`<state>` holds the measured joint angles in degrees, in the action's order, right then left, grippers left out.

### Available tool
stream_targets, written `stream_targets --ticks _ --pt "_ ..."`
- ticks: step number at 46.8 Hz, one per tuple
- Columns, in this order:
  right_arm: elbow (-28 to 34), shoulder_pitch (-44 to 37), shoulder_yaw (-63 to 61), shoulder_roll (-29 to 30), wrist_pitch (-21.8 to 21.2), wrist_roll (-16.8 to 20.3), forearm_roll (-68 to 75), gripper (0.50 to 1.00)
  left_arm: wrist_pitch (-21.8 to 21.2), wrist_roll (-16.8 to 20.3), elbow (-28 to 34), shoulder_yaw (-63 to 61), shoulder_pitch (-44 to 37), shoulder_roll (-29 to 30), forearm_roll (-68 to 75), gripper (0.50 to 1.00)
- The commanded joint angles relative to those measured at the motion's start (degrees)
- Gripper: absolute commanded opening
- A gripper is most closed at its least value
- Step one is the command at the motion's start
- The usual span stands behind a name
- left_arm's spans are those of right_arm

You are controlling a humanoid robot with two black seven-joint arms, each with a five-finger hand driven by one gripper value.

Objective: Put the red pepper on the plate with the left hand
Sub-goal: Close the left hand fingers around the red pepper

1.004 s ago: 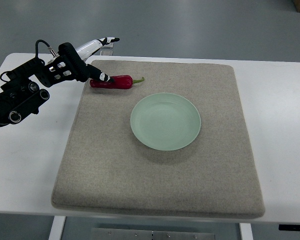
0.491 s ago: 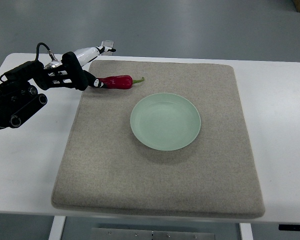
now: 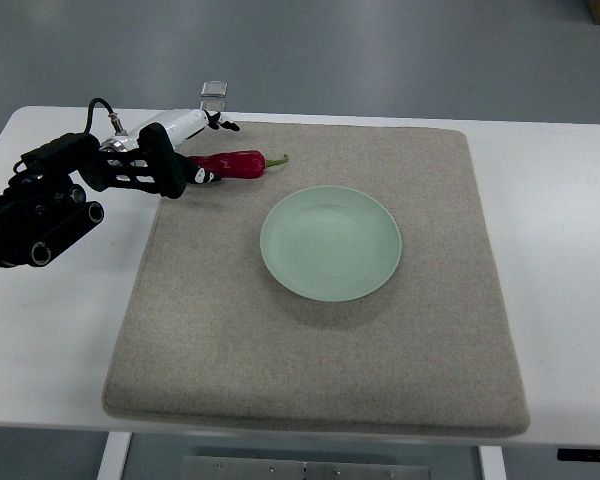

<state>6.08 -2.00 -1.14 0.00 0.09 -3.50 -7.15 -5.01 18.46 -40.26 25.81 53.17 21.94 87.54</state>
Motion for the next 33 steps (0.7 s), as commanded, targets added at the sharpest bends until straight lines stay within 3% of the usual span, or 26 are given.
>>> stream_targets --ticks 1,33 --pt "0.0 0.0 0.0 0.0 0.0 0.1 -0.1 0.928 0.0 0.0 0.2 -0.1 0.0 -0.5 0.0 0.78" --pt "0.1 0.0 0.0 0.0 0.1 0.1 -0.1 0.928 -4.1 0.0 2.6 -3.0 -0.1 -2.7 -0.1 0.782"
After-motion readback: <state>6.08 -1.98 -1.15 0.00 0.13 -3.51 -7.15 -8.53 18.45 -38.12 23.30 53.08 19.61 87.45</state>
